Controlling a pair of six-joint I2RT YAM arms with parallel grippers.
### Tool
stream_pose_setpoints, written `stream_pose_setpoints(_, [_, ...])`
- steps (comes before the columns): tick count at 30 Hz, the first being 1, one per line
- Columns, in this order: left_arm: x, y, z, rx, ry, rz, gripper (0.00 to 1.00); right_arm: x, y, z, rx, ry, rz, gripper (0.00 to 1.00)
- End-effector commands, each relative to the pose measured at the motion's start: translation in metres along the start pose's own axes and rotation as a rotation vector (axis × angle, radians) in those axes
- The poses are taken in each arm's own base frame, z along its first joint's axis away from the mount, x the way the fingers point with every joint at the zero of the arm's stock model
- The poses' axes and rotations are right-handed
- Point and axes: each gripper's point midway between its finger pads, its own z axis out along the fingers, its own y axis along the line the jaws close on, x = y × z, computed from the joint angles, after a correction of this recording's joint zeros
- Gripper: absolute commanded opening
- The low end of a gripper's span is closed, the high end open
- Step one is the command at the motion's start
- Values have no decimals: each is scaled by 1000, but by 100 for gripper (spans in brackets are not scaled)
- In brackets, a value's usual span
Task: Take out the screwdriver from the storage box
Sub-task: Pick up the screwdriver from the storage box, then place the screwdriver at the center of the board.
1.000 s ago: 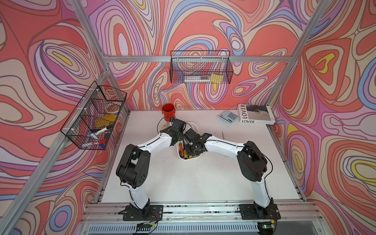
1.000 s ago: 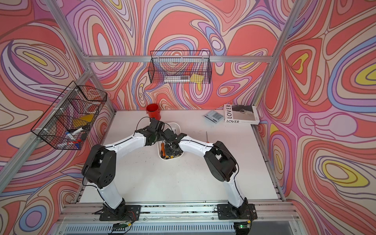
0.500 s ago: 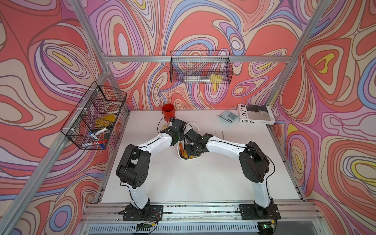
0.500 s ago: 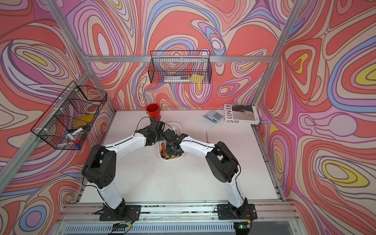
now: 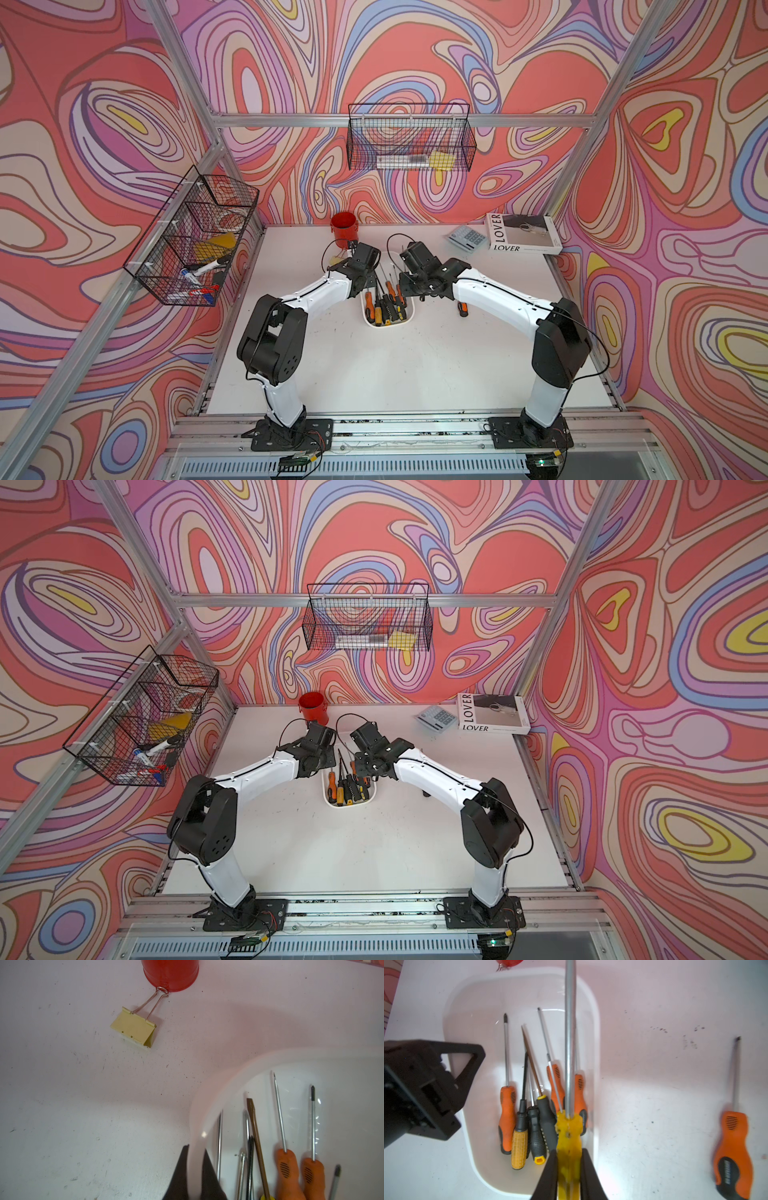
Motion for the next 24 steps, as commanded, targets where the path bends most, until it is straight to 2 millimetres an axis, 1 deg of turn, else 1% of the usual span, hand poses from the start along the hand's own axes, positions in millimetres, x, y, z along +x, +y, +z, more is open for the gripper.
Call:
stream_pose_setpoints(1, [-23,-1,-17,13,-71,-16,0,10,-53,2,126,68,-9,0])
stream_pose_setpoints(2, [-23,-1,-17,12,-70,-14,0,13,-64,4,143,90,-11,0])
stream_pose_setpoints(5, [-23,0,-18,9,-69,-11,0,29,-87,13,188,182,-26,0])
stream_pose_setpoints(10, [-19,1,-15,4,-63,-14,0,51,-112,32,260,281,-42,0])
stream_pose_setpoints(19, [-16,3,-14,-6,-57,-2,0,74,-129,69,299,382,-35,0])
stream_pose_setpoints(24, [-17,3,-14,-6,-61,5,0,84,-136,80,320,405,-16,0])
